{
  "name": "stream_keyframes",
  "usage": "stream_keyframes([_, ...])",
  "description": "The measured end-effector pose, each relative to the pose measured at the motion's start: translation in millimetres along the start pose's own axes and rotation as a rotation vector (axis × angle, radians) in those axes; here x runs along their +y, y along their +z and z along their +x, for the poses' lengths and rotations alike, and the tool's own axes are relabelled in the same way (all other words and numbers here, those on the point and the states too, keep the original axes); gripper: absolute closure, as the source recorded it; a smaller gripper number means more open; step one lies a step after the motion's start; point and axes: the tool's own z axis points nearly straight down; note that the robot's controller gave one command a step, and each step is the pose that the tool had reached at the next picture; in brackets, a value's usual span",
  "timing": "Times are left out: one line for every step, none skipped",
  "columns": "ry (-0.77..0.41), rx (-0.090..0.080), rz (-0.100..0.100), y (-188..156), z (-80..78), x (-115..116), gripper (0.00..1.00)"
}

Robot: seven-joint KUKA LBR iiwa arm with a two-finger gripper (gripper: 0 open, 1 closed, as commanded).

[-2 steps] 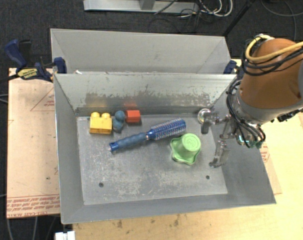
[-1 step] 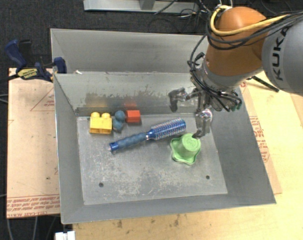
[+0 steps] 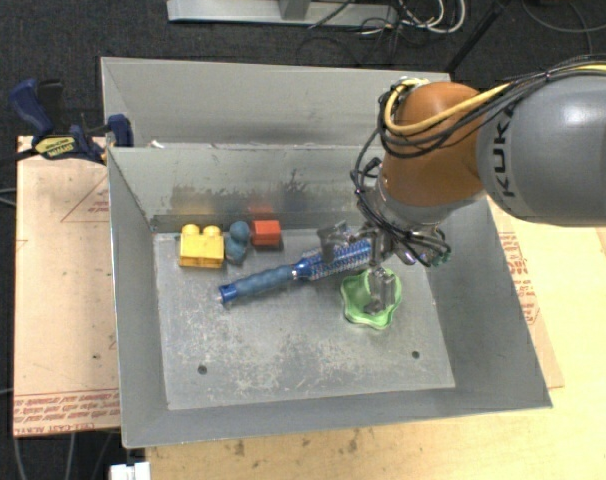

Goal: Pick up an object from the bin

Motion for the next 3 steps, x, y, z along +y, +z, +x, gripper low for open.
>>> stream_keyframes([-0.214, -0.021, 0.012, 49, -27.1, -40, 0.00])
stream_keyframes([-0.215, -0.008, 0.006, 54, -22.6, -39, 1.00])
stream_keyframes([-0.234, -0.013, 0.012, -73, -22.3, -34, 1.00])
